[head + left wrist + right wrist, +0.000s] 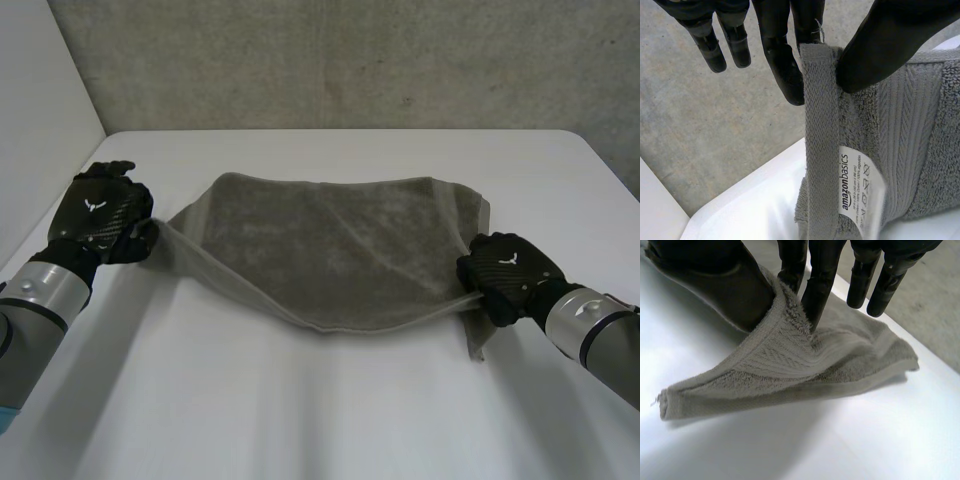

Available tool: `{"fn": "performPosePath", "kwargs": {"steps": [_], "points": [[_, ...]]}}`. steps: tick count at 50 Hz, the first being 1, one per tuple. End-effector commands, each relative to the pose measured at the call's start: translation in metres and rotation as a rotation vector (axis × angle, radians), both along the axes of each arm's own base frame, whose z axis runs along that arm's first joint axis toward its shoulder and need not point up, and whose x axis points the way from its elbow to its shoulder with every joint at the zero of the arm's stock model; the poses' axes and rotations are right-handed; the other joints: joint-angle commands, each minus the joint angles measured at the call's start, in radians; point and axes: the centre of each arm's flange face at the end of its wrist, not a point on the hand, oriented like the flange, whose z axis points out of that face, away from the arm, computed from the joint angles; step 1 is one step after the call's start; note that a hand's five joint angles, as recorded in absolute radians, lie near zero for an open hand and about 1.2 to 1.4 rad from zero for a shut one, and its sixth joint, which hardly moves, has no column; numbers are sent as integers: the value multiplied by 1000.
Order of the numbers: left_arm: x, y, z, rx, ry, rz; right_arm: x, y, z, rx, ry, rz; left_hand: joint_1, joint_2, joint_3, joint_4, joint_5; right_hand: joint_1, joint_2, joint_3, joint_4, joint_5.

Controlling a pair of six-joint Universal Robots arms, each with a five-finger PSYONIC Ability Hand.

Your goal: Fold the towel.

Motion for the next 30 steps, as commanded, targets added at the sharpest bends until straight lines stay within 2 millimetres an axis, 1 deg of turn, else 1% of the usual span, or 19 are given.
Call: {"fn": "performPosePath", "kwargs": {"steps": [1, 2, 3, 4, 5, 7, 8, 9, 13, 15, 18, 22, 27, 28, 29, 30], "points": [[0, -1, 2, -2, 5, 7, -7, -10, -4, 90, -137, -126, 50, 40, -58, -66, 32, -25, 0, -53, -76, -32], [1, -1, 3, -4, 6, 12, -9, -11, -4, 92, -132, -146, 50, 40, -58, -66, 32, -267, -242, -53, -76, -274], [1, -1, 3, -4, 6, 12, -9, -11, -4, 92, -132, -146, 50, 40, -58, -66, 32, -269, -244, -53, -76, -276], [2, -2, 4, -8, 6, 15, -11, -12, -6, 98, -131, -168, 50, 40, -58, -66, 32, -397, -372, -53, -76, -404], [3, -2, 4, -10, 6, 21, -11, -12, -6, 98, -131, -169, 50, 40, -58, -66, 32, -398, -373, -53, -76, -405], [7, -4, 5, -13, 6, 34, -17, -14, -7, 101, -122, -212, 50, 40, -58, -66, 32, -495, -470, -53, -76, -502], [7, -4, 5, -13, 6, 35, -17, -14, -7, 101, -122, -213, 50, 40, -58, -66, 32, -495, -470, -53, -76, -502], [11, -6, 6, -17, 5, 48, -19, -15, -7, 103, -121, -234, 50, 40, -58, -66, 32, -507, -482, -53, -76, -514], [21, -12, 11, -31, 8, 79, -24, -18, -8, 117, -149, -276, 50, 40, -58, -66, 32, -504, -479, -53, -76, -511], [23, -13, 12, -35, 9, 88, -28, -22, -7, 137, -190, -312, 50, 40, -58, -66, 32, -498, -473, -53, -76, -505], [30, -16, 13, -40, 9, 108, -29, -23, -7, 144, -208, -323, 50, 40, -58, -66, 32, -486, -461, -53, -76, -494], [33, -18, 15, -44, 8, 120, -29, -23, -7, 141, -211, -324, 50, 40, -58, -66, 32, -478, -453, -53, -76, -485], [35, -19, 15, -44, 9, 140, -28, -23, -9, 151, -217, -325, 50, 40, -58, -66, 32, -404, -379, -53, -76, -411], [36, -19, 16, -47, 11, 151, -28, -23, -12, 165, -224, -327, 50, 40, -58, -66, 32, -279, -254, -53, -76, -286], [37, -19, 16, -45, 13, 157, -27, -23, -11, 171, -239, -324, 50, 40, -58, -66, 32, -31, -6, -53, -76, -38], [37, -19, 16, -45, 13, 157, -27, -23, -11, 171, -240, -324, 50, 40, -58, -66, 32, -28, -3, -53, -76, -36]]}}
